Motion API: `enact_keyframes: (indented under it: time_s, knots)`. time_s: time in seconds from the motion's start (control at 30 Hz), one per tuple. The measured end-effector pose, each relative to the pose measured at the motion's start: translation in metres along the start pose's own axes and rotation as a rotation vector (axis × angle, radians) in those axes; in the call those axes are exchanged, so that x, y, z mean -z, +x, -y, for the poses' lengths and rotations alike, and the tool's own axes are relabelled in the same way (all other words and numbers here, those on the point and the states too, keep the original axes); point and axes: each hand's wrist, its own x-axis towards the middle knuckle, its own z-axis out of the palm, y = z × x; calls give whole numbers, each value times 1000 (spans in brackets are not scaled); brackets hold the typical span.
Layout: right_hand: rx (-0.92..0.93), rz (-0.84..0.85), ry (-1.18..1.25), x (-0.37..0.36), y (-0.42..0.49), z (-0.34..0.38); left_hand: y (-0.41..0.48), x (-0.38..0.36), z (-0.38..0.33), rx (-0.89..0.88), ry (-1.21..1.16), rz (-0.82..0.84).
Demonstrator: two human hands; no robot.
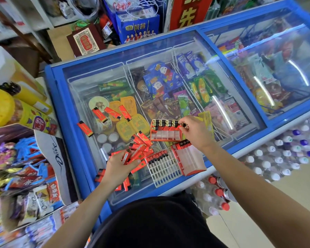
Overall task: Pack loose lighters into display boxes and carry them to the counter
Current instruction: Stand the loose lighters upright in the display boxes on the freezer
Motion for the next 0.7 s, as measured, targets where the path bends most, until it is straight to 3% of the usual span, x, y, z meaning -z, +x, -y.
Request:
enact_keyframes:
  time_s: [0.07, 0.17, 0.43, 0.7]
  knots:
    - [56, 35, -86, -4, 0, -3, 0, 0, 1, 24, 5, -3]
    - [-37, 130, -140, -5, 0, -6, 1, 1, 1, 53, -6, -16]
    - [-398, 136, 324, 0, -4, -6, 0, -2, -10, 8, -12, -22]
    - [-407, 122, 378, 15, -11, -12, -4, -9, -20, -32, 9, 17]
